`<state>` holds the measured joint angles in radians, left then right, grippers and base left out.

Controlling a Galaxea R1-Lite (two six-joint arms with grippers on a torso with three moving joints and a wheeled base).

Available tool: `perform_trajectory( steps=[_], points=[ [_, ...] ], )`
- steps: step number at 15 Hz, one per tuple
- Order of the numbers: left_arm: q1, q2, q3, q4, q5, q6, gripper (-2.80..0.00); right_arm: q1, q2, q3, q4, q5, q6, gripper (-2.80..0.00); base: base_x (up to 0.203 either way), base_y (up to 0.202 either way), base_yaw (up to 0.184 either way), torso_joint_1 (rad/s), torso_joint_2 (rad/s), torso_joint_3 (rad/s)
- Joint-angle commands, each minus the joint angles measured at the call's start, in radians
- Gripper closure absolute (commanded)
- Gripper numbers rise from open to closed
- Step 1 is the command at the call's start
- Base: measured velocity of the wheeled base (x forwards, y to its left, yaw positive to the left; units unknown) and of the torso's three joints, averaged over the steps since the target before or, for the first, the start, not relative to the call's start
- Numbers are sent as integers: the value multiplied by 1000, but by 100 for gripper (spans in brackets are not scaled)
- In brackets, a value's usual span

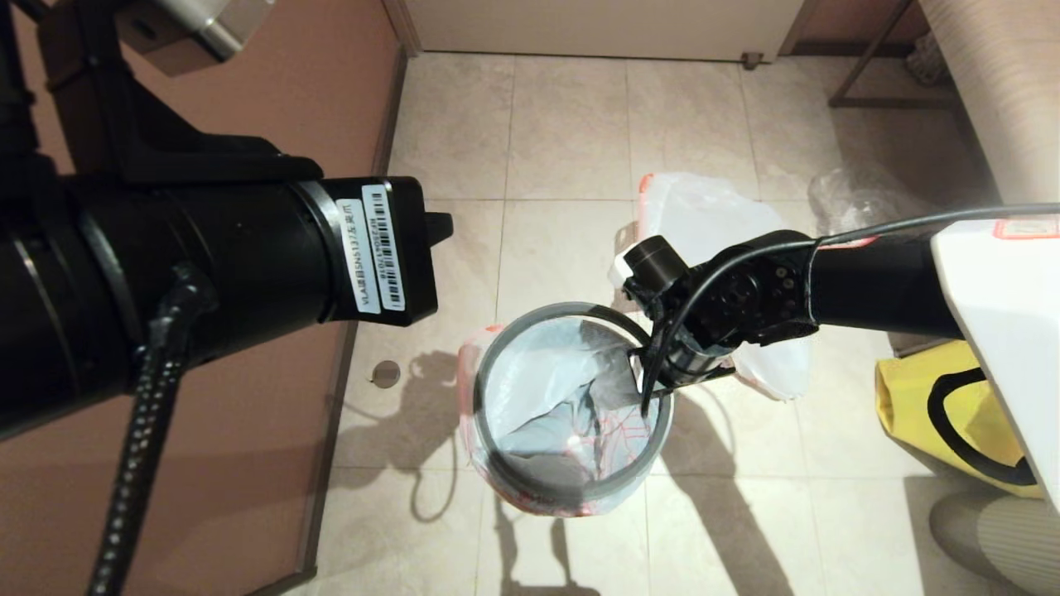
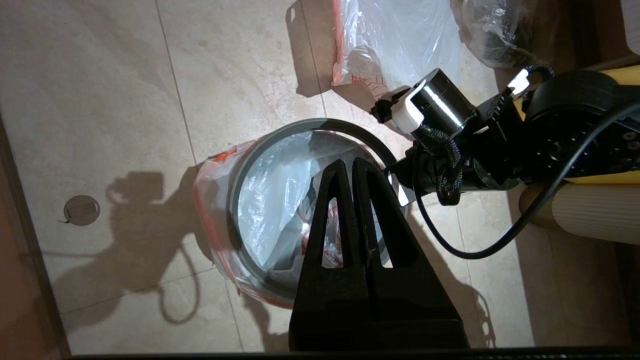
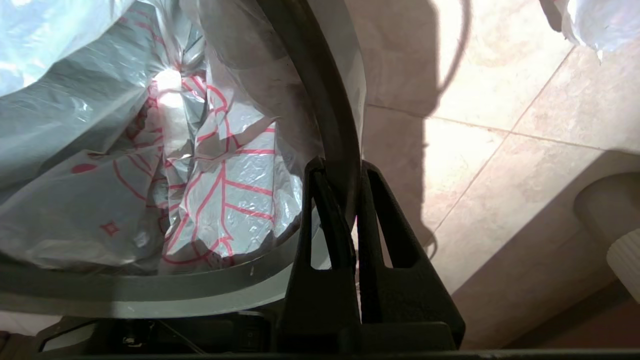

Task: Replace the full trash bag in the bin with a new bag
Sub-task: Place the trash can ring on the trash can

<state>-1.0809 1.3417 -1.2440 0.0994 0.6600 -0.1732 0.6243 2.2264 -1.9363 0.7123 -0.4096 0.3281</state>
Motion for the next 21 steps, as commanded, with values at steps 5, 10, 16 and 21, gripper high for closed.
perform_trajectory(
  steps=[5, 10, 16, 21],
  points=[
    [-1, 4, 0, 0, 4, -2, 0, 3, 38, -3, -33, -2, 2, 0, 0, 0, 0, 0, 0, 0],
    [-2, 2, 0, -1, 4, -2, 0, 6, 45, -3, -36, 0, 2, 0, 0, 0, 0, 0, 0, 0],
    [-2, 1, -2, -1, 4, -2, 0, 15, 64, -4, -56, -3, 2, 0, 0, 0, 0, 0, 0, 0],
    [-11, 4, 0, 0, 4, -2, 0, 15, 51, -9, -56, -5, 2, 0, 0, 0, 0, 0, 0, 0]
  ],
)
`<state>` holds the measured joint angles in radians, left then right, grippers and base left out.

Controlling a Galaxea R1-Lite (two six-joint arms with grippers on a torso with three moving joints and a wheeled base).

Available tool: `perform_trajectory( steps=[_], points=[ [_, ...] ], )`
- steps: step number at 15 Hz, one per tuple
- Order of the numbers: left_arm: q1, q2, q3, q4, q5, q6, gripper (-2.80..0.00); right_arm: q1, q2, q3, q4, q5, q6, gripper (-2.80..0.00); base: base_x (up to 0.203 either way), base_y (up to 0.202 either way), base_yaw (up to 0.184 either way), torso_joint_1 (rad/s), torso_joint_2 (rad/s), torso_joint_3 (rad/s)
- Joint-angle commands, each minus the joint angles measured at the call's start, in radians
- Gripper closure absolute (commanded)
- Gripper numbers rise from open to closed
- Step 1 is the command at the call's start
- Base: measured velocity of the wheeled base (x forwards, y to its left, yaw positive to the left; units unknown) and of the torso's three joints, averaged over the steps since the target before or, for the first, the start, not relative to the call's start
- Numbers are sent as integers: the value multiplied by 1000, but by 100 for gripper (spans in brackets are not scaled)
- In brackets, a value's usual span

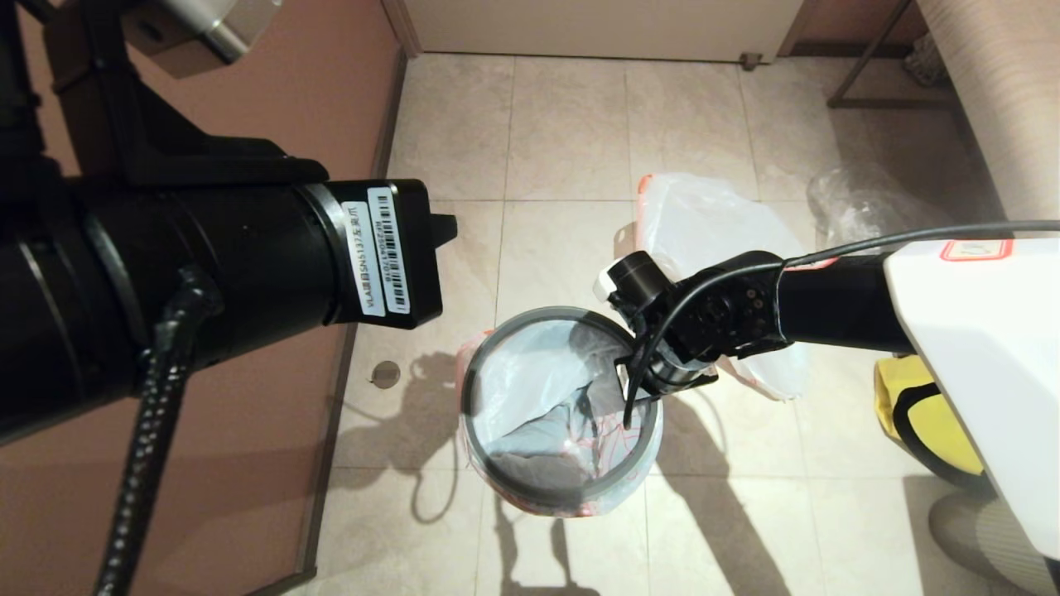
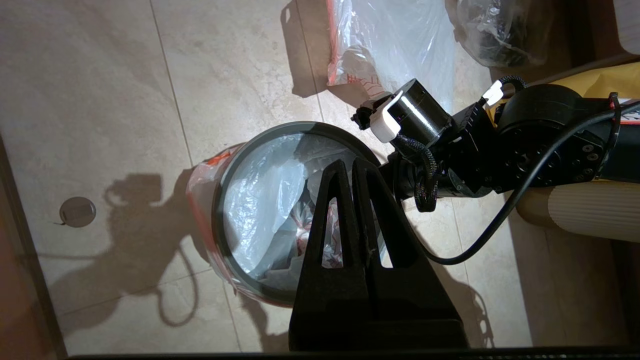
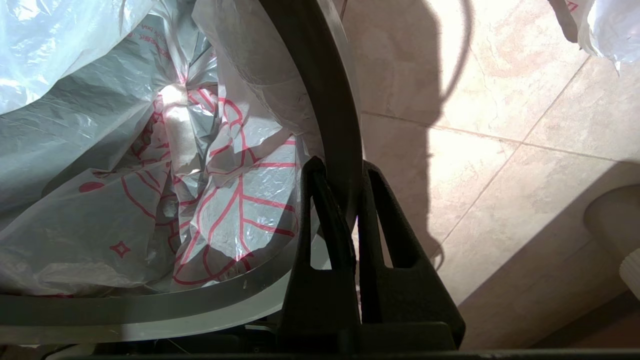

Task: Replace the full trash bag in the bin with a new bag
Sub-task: Place the trash can ring on the trash can

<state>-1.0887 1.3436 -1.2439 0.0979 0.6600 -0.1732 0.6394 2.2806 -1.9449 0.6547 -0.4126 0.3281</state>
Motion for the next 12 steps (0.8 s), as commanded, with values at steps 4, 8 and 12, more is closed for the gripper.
perform_trajectory(
  steps=[4, 8, 12],
  points=[
    [-15, 0, 6, 0, 4, -2, 0, 27, -9, 1, 3, 0, 3, 0, 0, 0, 0, 0, 0, 0],
    [-17, -3, 6, 0, 4, -2, 0, 36, 0, 4, 4, -4, 3, 0, 0, 0, 0, 0, 0, 0],
    [-20, -3, 7, 0, 6, -2, 0, 37, -75, 49, 8, -20, 7, 0, 0, 0, 0, 0, 0, 0]
  ],
)
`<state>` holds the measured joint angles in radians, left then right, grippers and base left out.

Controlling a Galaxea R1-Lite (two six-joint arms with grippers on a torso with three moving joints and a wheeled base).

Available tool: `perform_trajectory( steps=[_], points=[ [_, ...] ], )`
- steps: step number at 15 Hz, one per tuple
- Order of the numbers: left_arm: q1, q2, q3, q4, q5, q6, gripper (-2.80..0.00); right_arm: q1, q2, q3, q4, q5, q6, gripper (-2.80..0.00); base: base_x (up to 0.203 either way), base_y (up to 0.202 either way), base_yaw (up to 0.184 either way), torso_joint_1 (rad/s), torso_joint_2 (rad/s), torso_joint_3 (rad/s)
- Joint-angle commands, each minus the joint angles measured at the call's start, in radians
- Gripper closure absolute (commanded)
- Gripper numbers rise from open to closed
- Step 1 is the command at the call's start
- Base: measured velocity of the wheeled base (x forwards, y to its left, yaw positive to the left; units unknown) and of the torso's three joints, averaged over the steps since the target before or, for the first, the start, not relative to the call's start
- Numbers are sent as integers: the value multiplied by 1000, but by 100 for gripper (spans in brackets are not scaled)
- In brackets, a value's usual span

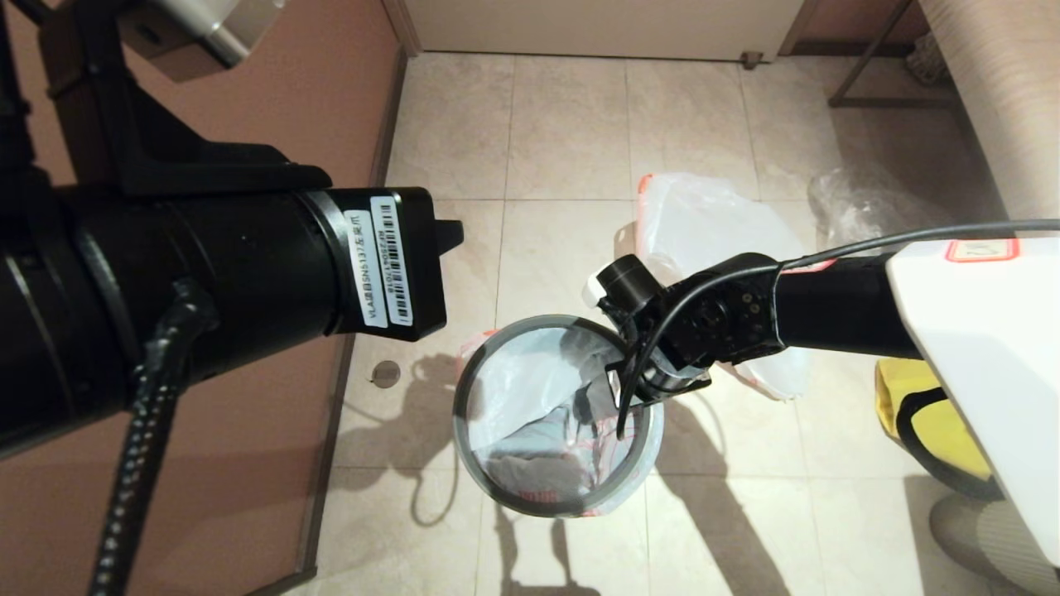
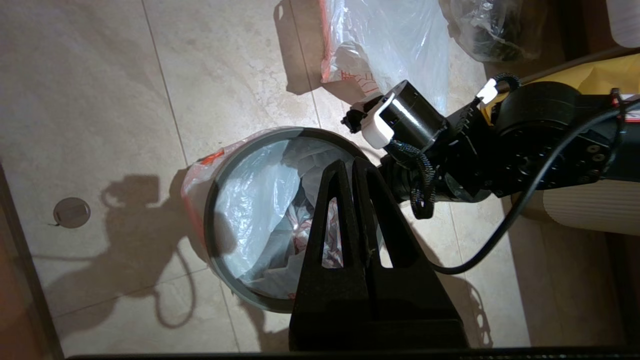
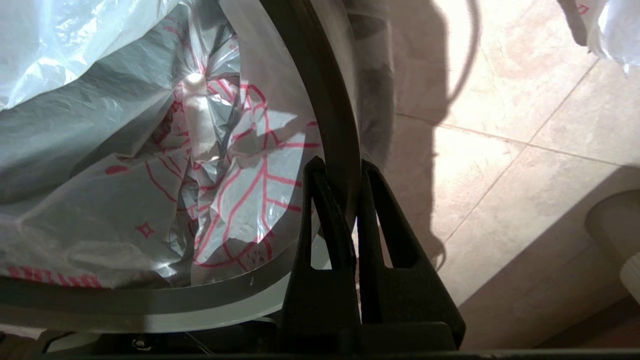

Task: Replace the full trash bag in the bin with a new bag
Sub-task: Place the trash can ring on the trash can

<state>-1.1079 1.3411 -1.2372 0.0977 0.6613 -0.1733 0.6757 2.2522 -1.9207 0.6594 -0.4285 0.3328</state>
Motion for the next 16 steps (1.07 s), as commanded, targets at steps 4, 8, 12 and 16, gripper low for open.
perform_trajectory(
  steps=[4, 8, 12, 16],
  points=[
    [-15, -9, 1, 1, 21, -1, 0, -5, -88, 97, 2, -6, 40, 0, 0, 0, 0, 0, 0, 0],
    [-15, -11, 1, 1, 23, 0, 0, -2, -81, 132, 0, -6, 45, 0, 0, 0, 0, 0, 0, 0],
    [-17, -9, 1, 1, 21, -2, 0, -2, -69, 173, -16, -4, 46, 0, 0, 0, 0, 0, 0, 0],
    [-17, -5, 2, 1, 21, -2, 0, -8, -50, 154, -41, -3, 45, 0, 0, 0, 0, 0, 0, 0]
  ],
)
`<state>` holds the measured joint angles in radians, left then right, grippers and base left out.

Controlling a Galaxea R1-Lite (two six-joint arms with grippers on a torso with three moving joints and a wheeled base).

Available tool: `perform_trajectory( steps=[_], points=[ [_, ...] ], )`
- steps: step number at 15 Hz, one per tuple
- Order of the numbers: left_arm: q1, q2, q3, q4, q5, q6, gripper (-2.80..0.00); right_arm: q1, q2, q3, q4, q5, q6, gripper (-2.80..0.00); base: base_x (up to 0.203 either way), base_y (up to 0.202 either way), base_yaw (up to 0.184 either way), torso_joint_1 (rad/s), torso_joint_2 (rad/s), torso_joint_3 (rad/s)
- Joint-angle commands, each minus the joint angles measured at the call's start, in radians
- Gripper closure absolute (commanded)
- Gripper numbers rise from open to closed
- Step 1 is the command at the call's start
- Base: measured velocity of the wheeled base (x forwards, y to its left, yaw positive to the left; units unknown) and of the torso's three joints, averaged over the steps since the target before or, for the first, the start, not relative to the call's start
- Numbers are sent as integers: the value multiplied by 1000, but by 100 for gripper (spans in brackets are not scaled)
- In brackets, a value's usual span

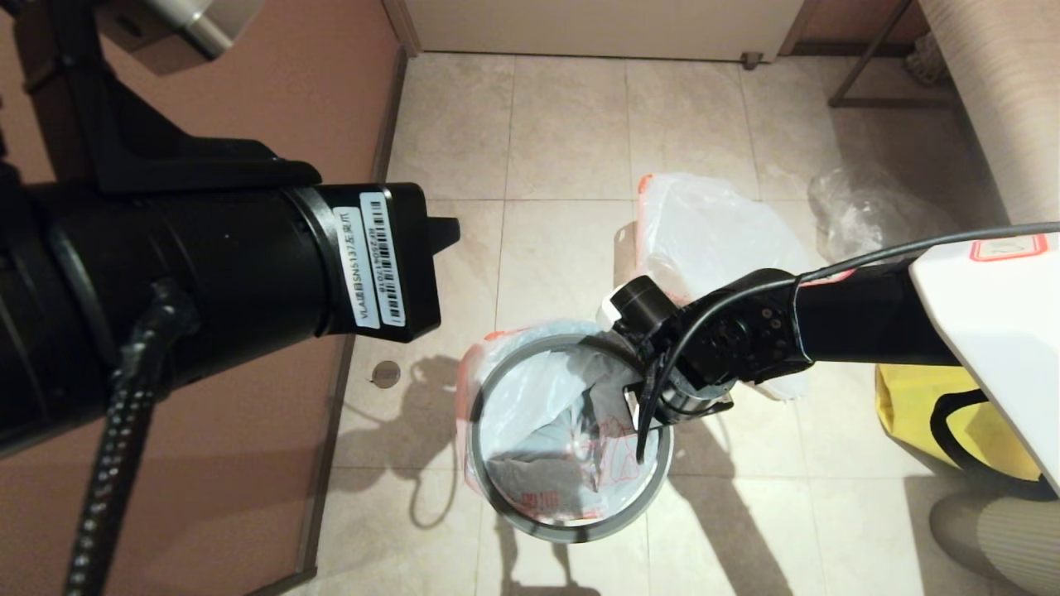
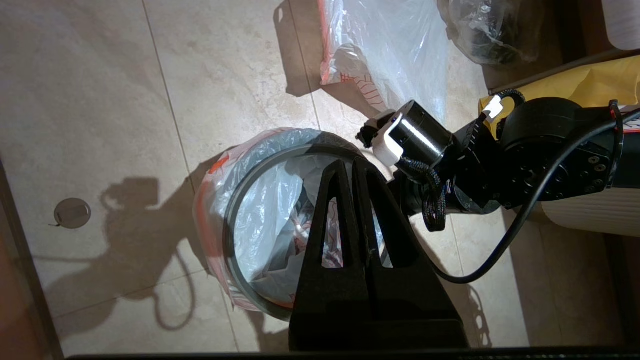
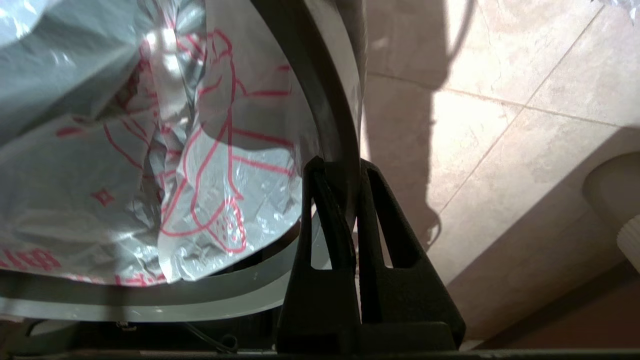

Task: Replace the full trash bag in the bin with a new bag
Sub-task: Place the trash can ring on the trash can

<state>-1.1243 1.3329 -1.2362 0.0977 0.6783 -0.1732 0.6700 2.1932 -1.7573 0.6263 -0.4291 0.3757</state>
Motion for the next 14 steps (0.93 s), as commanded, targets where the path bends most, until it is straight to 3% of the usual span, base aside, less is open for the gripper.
perform_trajectory(
  steps=[1, 12, 14],
  points=[
    [0, 5, 0, 1, 4, -2, 0, -3, 4, -11, -28, -1, 2, 0, 0, 0, 0, 0, 0, 0],
    [-12, 8, 7, 1, 6, -2, 0, 29, -150, 35, -8, 47, 16, 0, 0, 0, 0, 0, 0, 0],
    [-12, 8, 7, 1, 6, -2, 0, 51, -192, 39, -7, 103, 43, 0, 0, 0, 0, 0, 0, 0]
  ],
)
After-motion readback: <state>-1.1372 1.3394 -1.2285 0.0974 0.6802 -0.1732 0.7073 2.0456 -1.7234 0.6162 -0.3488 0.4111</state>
